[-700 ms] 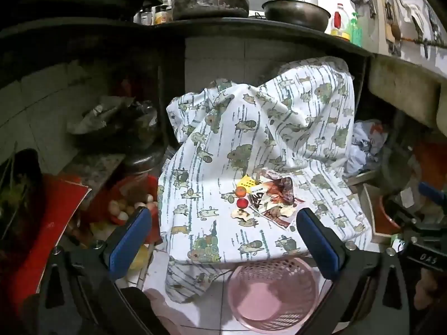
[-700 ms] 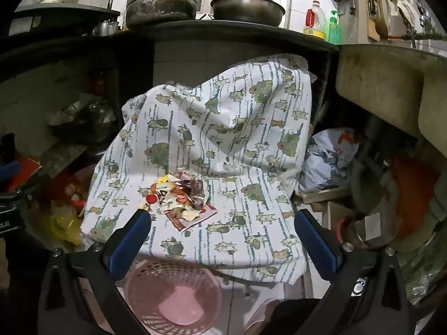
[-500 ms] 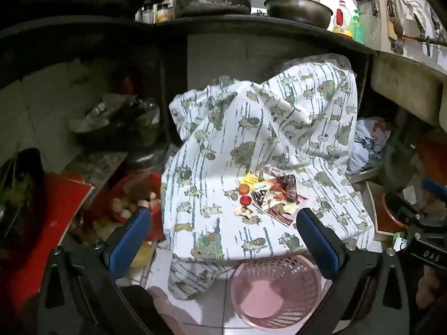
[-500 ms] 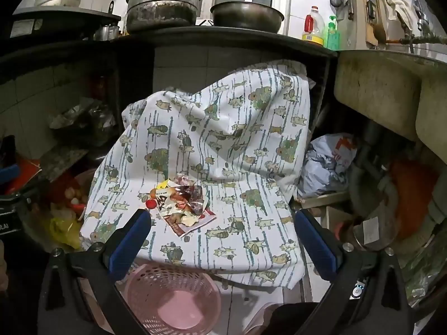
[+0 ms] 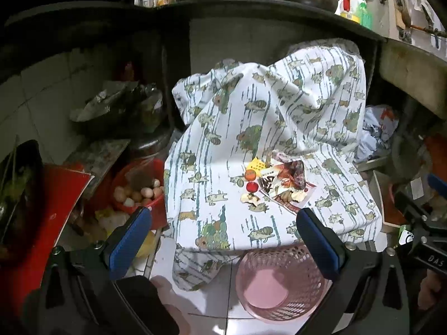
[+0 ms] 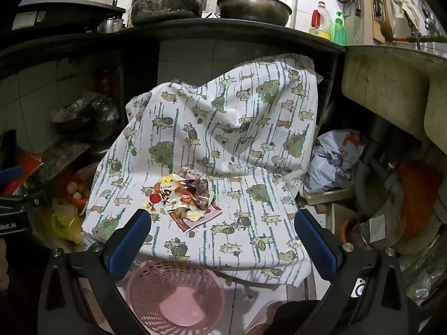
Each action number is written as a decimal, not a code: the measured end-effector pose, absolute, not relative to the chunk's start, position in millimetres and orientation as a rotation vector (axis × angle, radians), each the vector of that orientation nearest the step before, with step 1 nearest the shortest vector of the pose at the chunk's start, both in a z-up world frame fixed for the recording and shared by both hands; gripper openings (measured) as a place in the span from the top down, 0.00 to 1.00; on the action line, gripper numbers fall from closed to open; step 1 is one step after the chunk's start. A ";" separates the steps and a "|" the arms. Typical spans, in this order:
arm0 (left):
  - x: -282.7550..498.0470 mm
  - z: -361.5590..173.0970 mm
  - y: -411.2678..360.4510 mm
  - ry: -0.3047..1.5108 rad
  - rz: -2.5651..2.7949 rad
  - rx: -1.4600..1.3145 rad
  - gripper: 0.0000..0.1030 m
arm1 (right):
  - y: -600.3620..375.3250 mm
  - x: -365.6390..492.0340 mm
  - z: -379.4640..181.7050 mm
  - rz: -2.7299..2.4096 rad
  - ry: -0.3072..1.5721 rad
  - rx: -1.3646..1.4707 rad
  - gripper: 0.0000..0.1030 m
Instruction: Collect trash
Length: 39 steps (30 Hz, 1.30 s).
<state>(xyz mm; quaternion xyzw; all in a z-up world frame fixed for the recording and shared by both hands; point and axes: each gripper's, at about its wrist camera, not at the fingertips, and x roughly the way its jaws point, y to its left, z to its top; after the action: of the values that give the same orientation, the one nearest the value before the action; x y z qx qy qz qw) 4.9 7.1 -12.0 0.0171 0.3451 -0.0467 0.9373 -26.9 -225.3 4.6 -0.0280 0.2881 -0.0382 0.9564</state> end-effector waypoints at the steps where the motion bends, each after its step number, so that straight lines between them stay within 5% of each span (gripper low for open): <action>1: 6.0 -11.8 6.6 0.710 -0.097 0.031 0.00 | -225.1 -26.8 4.5 -0.076 0.584 -0.055 0.00; 39: 5.1 -4.6 9.9 0.691 -0.097 0.038 0.00 | -218.4 -24.5 2.8 -0.061 0.604 -0.049 0.00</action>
<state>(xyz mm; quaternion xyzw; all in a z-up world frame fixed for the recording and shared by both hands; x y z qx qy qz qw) 5.1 9.9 -4.6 0.0185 0.3385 -0.0475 0.9396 -24.5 -218.4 2.8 -0.0239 0.2973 -0.0302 0.9540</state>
